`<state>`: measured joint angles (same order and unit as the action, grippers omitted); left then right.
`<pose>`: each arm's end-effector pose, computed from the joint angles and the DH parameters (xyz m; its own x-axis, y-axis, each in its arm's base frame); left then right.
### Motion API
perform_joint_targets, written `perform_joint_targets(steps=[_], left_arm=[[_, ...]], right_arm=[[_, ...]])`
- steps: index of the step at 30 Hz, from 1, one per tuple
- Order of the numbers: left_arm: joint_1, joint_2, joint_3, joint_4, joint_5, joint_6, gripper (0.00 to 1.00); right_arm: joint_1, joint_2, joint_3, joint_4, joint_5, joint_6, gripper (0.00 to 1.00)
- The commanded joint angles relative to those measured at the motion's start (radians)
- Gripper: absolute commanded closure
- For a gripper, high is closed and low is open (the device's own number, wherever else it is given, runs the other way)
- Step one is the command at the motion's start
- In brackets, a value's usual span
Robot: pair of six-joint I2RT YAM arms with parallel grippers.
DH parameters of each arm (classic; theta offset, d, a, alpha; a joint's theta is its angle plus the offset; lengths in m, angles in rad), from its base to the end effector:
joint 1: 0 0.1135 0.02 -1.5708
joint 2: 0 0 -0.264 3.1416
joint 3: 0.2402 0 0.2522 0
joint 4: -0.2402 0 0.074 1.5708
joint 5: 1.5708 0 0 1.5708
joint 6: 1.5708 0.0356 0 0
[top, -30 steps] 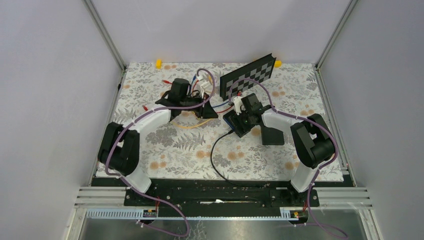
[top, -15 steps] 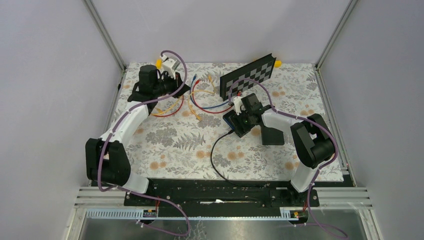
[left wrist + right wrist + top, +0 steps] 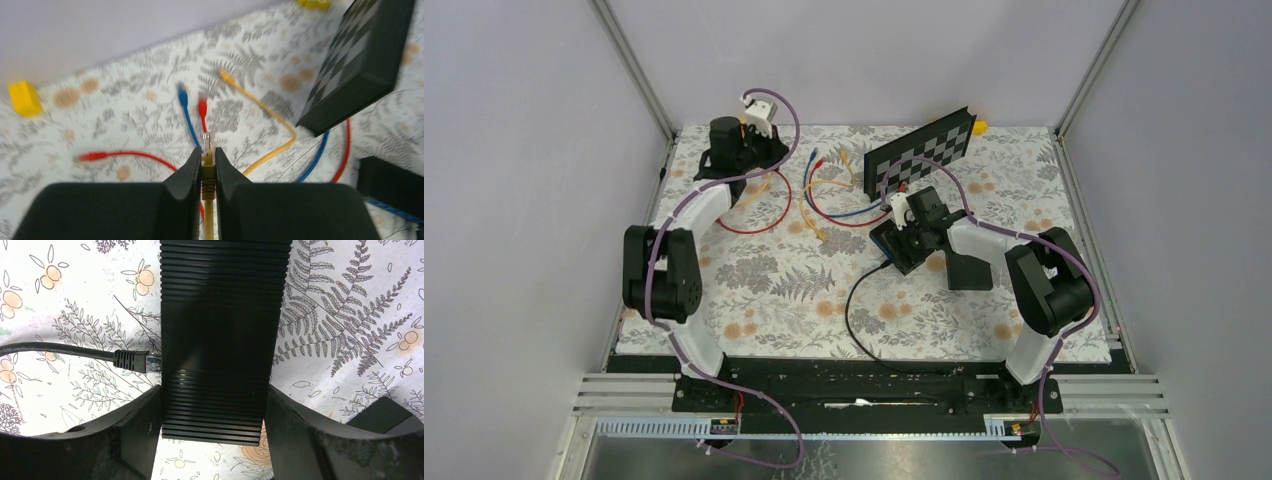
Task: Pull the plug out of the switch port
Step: Place the connector at the center of the board.
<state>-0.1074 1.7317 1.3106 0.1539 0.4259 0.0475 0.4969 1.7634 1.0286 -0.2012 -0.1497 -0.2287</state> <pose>0.4091 -0.0589 0.3006 -0.2388 0.0692 -0.9686 0.5057 0.8604 -0.0632 0.3115 0.1750 0.1650 -0.5649 -0.5613 -0.6048 -0.6953 0.7185 -0.0175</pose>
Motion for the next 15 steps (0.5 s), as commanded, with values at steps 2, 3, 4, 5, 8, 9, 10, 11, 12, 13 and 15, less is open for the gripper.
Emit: perform_joint_targets(steps=[2, 3, 4, 5, 8, 9, 10, 11, 12, 13, 15], left_arm=[[0.053, 0.124, 0.007, 0.012, 0.015, -0.036, 0.94], [0.062, 0.136, -0.007, 0.007, 0.032, -0.044, 0.94], [0.068, 0.146, -0.02, 0.005, 0.042, -0.046, 0.93], [0.07, 0.153, -0.031, 0.002, 0.045, -0.046, 0.93], [0.079, 0.172, -0.051, -0.021, 0.065, -0.045, 0.92], [0.081, 0.177, -0.052, -0.026, 0.068, -0.046, 0.91], [0.082, 0.187, -0.047, -0.035, 0.071, -0.045, 0.9], [0.085, 0.201, -0.035, -0.051, 0.072, -0.046, 0.89], [0.089, 0.216, -0.018, -0.073, 0.079, -0.068, 0.88], [0.094, 0.234, 0.001, -0.092, 0.091, -0.081, 0.87], [0.105, 0.268, 0.031, -0.107, 0.109, -0.097, 0.84]], right_arm=[[-0.004, 0.002, 0.014, -0.042, -0.001, -0.029, 1.0], [-0.005, 0.004, 0.015, -0.043, -0.005, -0.029, 1.0], [-0.004, 0.007, 0.016, -0.043, -0.007, -0.029, 1.0], [-0.004, 0.009, 0.016, -0.044, -0.009, -0.03, 1.0], [-0.004, 0.014, 0.019, -0.047, -0.011, -0.031, 1.0], [-0.004, 0.015, 0.018, -0.048, -0.012, -0.032, 1.0], [-0.004, 0.017, 0.018, -0.047, -0.013, -0.032, 1.0], [-0.004, 0.019, 0.019, -0.049, -0.013, -0.032, 1.0], [-0.004, 0.021, 0.02, -0.05, -0.014, -0.032, 1.0], [-0.005, 0.022, 0.022, -0.052, -0.014, -0.032, 1.0], [-0.005, 0.022, 0.022, -0.053, -0.014, -0.032, 1.0]])
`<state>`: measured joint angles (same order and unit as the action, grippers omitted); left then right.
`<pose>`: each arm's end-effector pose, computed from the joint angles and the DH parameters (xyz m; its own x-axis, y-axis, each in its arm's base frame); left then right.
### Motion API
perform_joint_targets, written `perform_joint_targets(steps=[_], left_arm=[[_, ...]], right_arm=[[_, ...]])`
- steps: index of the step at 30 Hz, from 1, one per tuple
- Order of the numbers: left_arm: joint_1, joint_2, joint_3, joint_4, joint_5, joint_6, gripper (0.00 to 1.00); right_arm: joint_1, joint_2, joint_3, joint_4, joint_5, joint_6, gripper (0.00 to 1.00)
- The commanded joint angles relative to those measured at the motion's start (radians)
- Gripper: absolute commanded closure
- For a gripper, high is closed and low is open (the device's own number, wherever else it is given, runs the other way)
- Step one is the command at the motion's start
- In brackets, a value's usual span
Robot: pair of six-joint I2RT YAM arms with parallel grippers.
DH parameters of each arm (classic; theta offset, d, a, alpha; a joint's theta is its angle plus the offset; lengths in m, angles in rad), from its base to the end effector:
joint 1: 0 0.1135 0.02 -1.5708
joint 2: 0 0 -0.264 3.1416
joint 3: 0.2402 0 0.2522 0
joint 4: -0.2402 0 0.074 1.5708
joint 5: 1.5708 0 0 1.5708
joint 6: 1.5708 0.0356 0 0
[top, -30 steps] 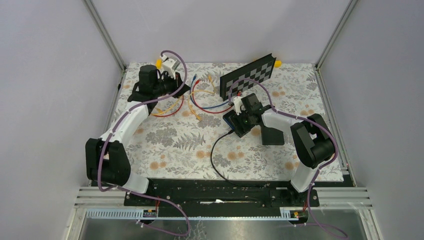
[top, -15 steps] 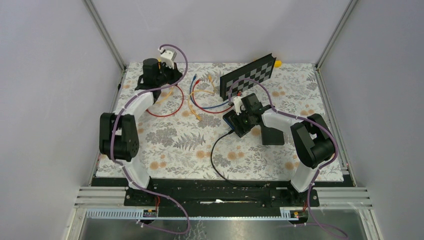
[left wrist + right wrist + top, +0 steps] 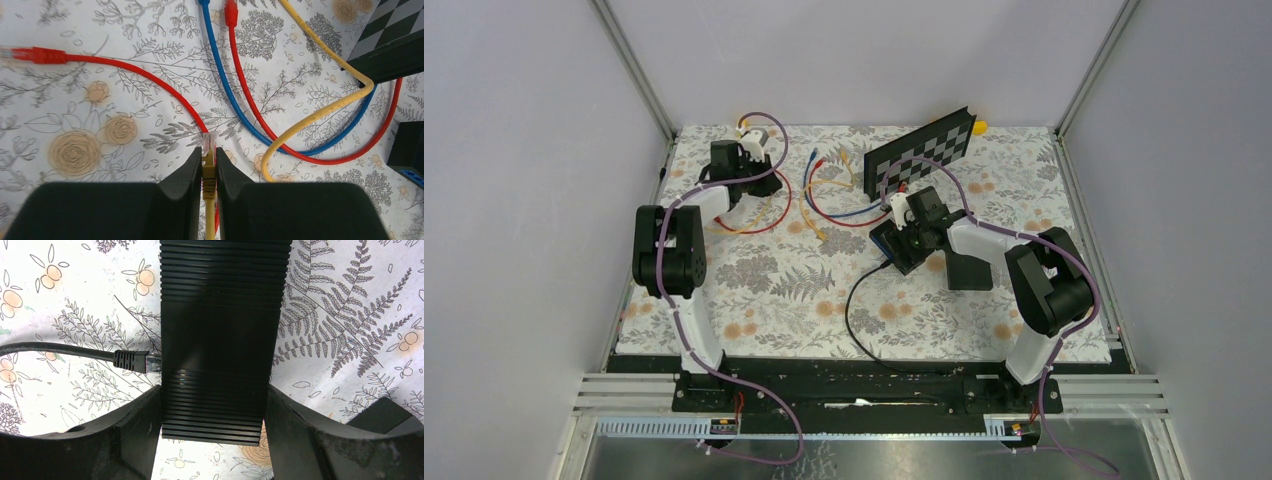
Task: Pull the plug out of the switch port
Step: Place the connector at the center of the board, then pull the connector from the switch port.
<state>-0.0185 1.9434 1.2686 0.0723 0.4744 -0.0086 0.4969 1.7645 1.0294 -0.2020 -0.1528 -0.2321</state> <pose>0.4315 -0.0243 0.1933 -0.5700 0.0029 -0.8217 0.3879 0.8825 -0.2660 0.3116 0.1751 0.1648 -0.5628 -0.5638 -0.6045 -0.6986 0.7154 -0.0168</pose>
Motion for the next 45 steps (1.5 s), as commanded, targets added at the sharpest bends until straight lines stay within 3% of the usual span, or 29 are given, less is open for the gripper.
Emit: perform_joint_targets(steps=[1, 12, 21, 27, 30, 36, 45], left_arm=[[0.016, 0.083, 0.093, -0.039, 0.061, -0.042, 0.83], [0.043, 0.214, 0.272, -0.113, 0.068, -0.081, 0.77], [0.049, 0.328, 0.518, -0.225, 0.027, -0.084, 0.72], [0.051, 0.336, 0.545, -0.242, -0.001, -0.092, 0.55], [0.05, 0.28, 0.483, -0.206, -0.003, -0.1, 0.38], [0.047, 0.13, 0.282, -0.129, 0.082, -0.137, 0.16], [0.025, -0.148, -0.127, 0.036, 0.257, -0.201, 0.12]], right_arm=[[-0.004, 0.022, 0.021, -0.053, -0.01, -0.03, 1.0], [-0.004, 0.028, 0.025, -0.059, -0.019, -0.031, 1.0], [-0.004, 0.046, 0.032, -0.067, -0.022, -0.033, 0.99], [-0.004, 0.043, 0.032, -0.068, -0.021, -0.035, 0.99], [-0.005, 0.046, 0.031, -0.068, -0.022, -0.036, 0.99], [-0.004, 0.047, 0.032, -0.07, -0.028, -0.035, 0.97], [-0.003, 0.056, 0.038, -0.075, -0.038, -0.021, 0.78]])
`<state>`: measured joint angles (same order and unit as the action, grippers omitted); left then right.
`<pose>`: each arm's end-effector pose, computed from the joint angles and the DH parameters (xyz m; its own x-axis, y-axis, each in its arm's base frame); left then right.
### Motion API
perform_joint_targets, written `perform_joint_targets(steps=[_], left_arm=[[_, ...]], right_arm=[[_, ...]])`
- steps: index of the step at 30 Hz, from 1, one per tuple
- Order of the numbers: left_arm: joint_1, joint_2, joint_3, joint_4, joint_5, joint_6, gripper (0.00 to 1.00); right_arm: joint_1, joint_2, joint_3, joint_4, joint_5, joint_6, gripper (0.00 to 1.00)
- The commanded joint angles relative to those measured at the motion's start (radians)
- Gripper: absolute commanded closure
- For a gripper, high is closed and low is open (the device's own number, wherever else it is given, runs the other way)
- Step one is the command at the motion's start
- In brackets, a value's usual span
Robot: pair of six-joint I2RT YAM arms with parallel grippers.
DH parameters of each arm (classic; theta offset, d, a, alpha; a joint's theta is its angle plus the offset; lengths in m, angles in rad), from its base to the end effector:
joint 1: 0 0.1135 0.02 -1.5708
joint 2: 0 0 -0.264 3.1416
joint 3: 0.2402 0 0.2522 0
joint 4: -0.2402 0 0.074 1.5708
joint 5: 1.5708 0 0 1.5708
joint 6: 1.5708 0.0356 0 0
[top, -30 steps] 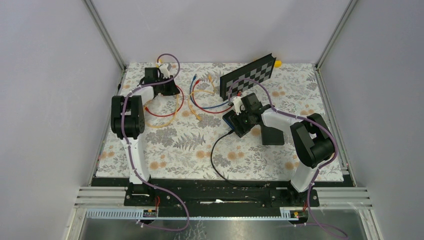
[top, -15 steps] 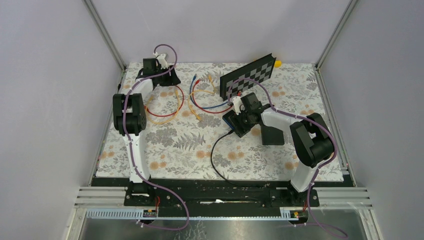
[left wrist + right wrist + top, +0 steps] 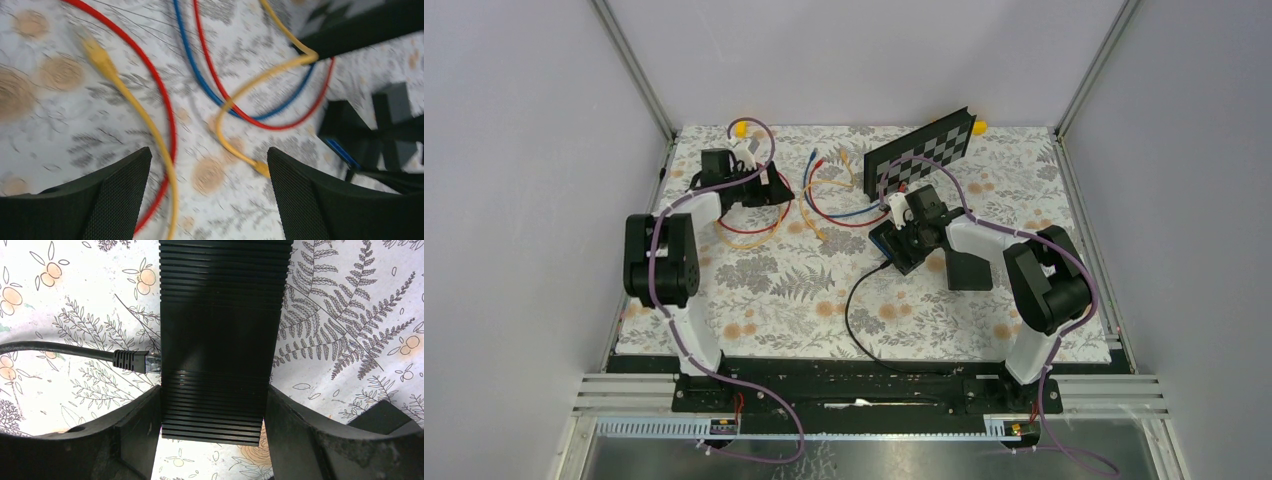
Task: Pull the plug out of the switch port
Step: Pull the connector from the switch port.
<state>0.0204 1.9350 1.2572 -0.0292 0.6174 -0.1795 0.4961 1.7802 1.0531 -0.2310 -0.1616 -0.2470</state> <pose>0.4211 -0.0120 0.1864 -0.7146 -0.1602 -0.6810 0.3007 0.8086 -0.5057 0.3143 0.1766 0.1644 -0.5629 -0.5790 -0.5898 -0.7103 0.7037 -0.0130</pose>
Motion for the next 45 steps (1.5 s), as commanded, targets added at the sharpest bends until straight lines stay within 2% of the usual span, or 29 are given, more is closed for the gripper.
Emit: perform_joint_targets(steps=[1, 10, 13, 20, 25, 34, 39, 45], left_arm=[[-0.014, -0.168, -0.159, 0.156, 0.124, -0.031, 0.12], [-0.113, -0.436, -0.432, 0.3, 0.063, 0.013, 0.12], [-0.156, -0.491, -0.473, 0.307, 0.048, 0.051, 0.12], [-0.278, -0.515, -0.477, 0.255, 0.067, 0.132, 0.11], [-0.364, -0.462, -0.451, 0.214, 0.087, 0.154, 0.11], [-0.466, -0.3, -0.399, 0.223, 0.132, 0.102, 0.11], [-0.503, -0.184, -0.358, 0.273, 0.163, -0.009, 0.12], [-0.54, -0.057, -0.305, 0.353, 0.187, -0.148, 0.16]], right_arm=[[-0.004, 0.043, 0.015, -0.047, -0.031, -0.006, 0.75], [-0.003, 0.038, 0.018, -0.052, -0.019, -0.006, 0.5], [-0.004, 0.027, 0.015, -0.051, -0.02, -0.011, 0.35], [-0.003, 0.026, 0.016, -0.065, -0.052, -0.031, 0.13], [-0.005, 0.014, 0.01, -0.067, -0.095, -0.048, 0.01], [-0.028, -0.019, -0.004, -0.065, -0.105, -0.055, 0.0], [-0.053, -0.01, -0.007, -0.069, -0.131, -0.06, 0.01], [-0.06, 0.019, 0.001, -0.08, -0.142, -0.066, 0.08]])
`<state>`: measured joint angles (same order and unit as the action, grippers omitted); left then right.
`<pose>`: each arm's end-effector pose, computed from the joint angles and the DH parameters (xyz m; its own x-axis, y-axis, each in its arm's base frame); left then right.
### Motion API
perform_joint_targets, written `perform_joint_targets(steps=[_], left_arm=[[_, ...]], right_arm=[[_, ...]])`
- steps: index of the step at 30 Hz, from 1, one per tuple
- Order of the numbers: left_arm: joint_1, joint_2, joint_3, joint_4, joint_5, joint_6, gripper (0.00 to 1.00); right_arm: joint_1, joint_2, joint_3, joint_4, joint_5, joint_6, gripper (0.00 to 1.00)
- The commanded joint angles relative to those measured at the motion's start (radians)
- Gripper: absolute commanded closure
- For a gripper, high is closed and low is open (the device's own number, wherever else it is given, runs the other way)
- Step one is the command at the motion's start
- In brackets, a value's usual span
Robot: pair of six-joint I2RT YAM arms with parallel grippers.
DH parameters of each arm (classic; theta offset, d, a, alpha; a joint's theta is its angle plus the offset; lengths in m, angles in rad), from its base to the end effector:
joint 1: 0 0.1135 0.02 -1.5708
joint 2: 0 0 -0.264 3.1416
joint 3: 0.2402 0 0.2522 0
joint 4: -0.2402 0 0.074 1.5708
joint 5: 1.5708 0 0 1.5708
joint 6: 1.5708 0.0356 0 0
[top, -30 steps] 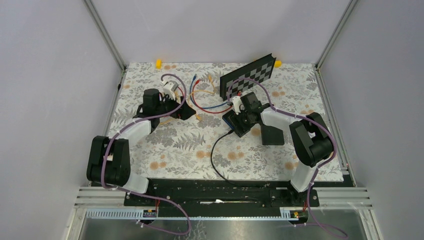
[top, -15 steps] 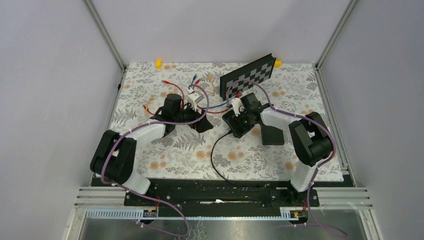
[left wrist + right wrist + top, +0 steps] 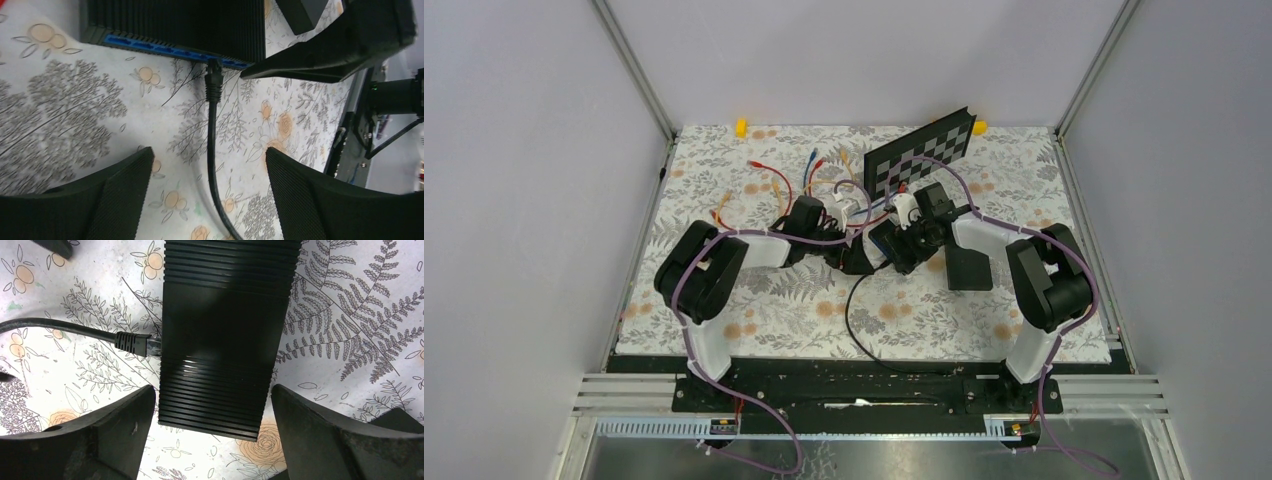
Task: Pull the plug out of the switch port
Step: Pull the connector from the switch port.
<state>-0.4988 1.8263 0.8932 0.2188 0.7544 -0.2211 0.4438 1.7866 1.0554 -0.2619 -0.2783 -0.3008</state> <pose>0.3012 -0.1918 0.1424 -0.7374 0.2197 -0.6388 0.6573 0.4515 -0.6034 0.3192 0.1626 0.1618 -0.5601 -0.5817 -0.5898 -0.7479 0.6613 0.0580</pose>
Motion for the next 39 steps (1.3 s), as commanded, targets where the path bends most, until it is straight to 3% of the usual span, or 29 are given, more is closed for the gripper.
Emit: perform_joint_targets(steps=[1, 13, 18, 39], left_arm=[[-0.026, 0.068, 0.065, 0.123, 0.054, -0.126, 0.17], [-0.038, 0.211, 0.056, 0.339, 0.029, -0.369, 0.3], [-0.038, 0.301, 0.057, 0.49, 0.085, -0.544, 0.39], [-0.042, 0.432, 0.063, 0.649, 0.092, -0.769, 0.58]], right_arm=[[-0.007, 0.016, 0.001, -0.049, -0.026, -0.011, 0.1], [-0.008, 0.05, 0.017, -0.057, -0.056, 0.01, 0.43], [-0.022, 0.066, 0.029, -0.068, -0.085, 0.028, 0.47], [-0.051, 0.087, 0.04, -0.08, -0.156, 0.044, 0.52]])
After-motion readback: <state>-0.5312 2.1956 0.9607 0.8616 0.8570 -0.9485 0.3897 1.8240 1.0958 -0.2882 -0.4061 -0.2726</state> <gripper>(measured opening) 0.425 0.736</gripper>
